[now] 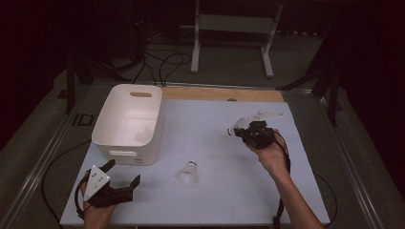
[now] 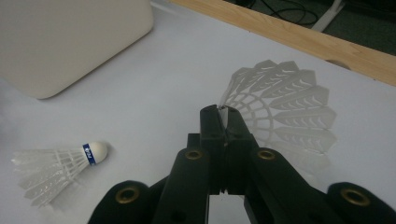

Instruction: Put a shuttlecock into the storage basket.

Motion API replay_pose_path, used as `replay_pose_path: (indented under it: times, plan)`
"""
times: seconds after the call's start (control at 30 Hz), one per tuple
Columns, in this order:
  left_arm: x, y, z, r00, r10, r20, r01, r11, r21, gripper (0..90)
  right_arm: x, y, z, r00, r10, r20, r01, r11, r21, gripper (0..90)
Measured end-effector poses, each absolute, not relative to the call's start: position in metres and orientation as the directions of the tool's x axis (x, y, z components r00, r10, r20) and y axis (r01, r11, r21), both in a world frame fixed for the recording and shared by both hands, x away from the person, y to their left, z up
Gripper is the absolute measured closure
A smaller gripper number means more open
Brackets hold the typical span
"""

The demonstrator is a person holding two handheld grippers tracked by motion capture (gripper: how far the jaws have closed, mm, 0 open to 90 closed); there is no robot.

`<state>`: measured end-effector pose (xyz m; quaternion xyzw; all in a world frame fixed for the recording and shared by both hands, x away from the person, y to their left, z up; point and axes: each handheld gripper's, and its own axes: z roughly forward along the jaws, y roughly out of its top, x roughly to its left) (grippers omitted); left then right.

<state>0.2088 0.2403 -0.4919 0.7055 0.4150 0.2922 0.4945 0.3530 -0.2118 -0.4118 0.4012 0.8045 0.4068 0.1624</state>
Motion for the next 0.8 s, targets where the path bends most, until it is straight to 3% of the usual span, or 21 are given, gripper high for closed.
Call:
replay_pose_path:
  times: [0.8]
  plan:
    - [0.209, 0.241, -0.492, 0.482, 0.876, 0.001, 0.297, -0.165, 0.941, 0.0, 0.354, -0.208, -0.397, -0.631, 0.774, 0.056, 0.491, 0.342, 0.801, 89.0]
